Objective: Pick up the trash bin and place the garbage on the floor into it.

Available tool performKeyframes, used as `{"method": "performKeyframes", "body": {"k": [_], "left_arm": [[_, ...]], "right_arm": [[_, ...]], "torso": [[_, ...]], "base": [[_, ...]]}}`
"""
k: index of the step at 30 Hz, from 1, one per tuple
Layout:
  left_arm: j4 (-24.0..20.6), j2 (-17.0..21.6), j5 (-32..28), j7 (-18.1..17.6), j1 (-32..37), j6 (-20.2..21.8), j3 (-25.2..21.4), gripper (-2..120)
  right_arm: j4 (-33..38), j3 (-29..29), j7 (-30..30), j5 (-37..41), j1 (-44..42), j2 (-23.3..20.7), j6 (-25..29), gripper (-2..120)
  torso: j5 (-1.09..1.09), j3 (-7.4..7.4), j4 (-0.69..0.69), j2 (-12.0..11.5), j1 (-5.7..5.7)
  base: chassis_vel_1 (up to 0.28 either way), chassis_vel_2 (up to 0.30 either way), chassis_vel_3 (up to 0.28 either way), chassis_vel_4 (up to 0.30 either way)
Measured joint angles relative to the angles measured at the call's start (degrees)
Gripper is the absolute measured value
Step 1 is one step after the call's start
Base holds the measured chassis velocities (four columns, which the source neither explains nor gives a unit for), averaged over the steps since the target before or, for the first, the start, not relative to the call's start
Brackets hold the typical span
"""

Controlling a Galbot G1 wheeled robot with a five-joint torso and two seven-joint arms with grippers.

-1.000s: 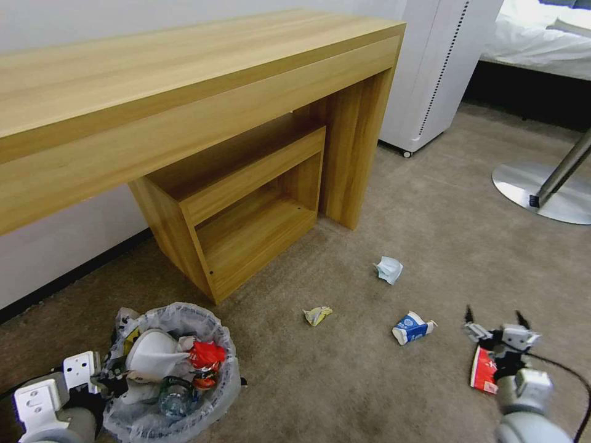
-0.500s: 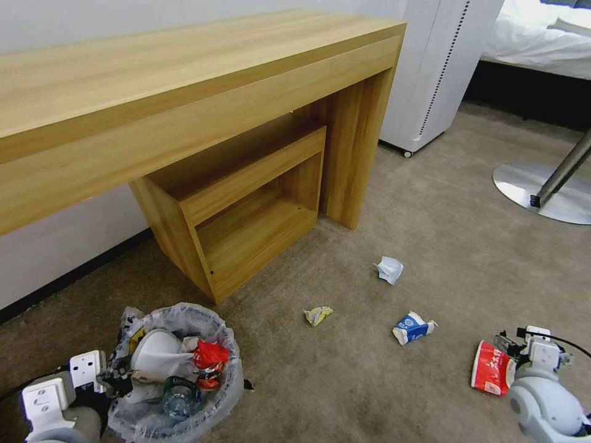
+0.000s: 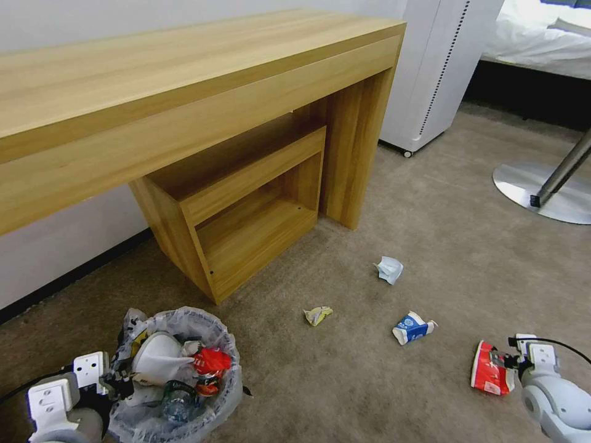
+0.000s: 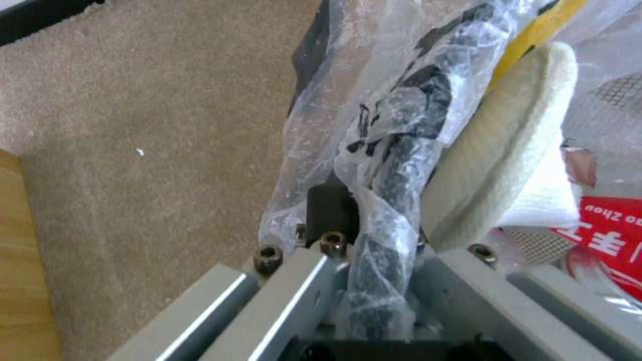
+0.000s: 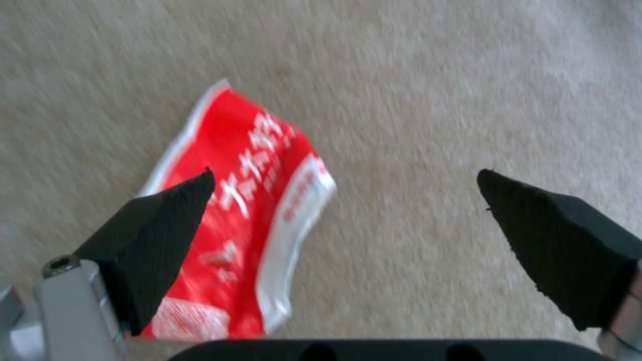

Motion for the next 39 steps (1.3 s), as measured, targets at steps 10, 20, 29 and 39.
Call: {"method": "performKeyframes", "body": {"k": [10, 20, 29, 39], "left_arm": [[0.00, -1.06, 2.06, -0.07, -0.11, -0.40, 2.39, 0], [0.00, -1.24, 3.77, 0.32, 0.76, -0.78, 3.03, 0], [0.00, -1.85, 6.26, 0.96, 1.35, -0.94, 4.56, 0], [0.00, -2.15, 7.87, 1.31, 1.75, -1.19, 5.01, 0]], "right_arm": [[-4.84, -1.54, -1.39, -0.61, 2.03, 1.93, 3.72, 100], [-13.36, -5.15, -2.89, -3.30, 6.75, 3.85, 8.14, 100], [-18.60, -5.97, -4.13, -4.73, 8.46, 4.81, 12.13, 92], [-19.39, -7.50, -3.53, -4.59, 10.22, 4.75, 14.31, 55]], "torso": [[0.00, 0.00, 0.01, 0.00, 0.00], [0.01, 0.00, 0.01, 0.00, 0.00], [0.00, 0.00, 0.01, 0.00, 0.00], [0.00, 0.00, 0.01, 0.00, 0.00]], "base": [[0.000, 0.000, 0.000, 0.000], [0.000, 0.000, 0.000, 0.000], [0.000, 0.000, 0.000, 0.000], [0.000, 0.000, 0.000, 0.000]]}}
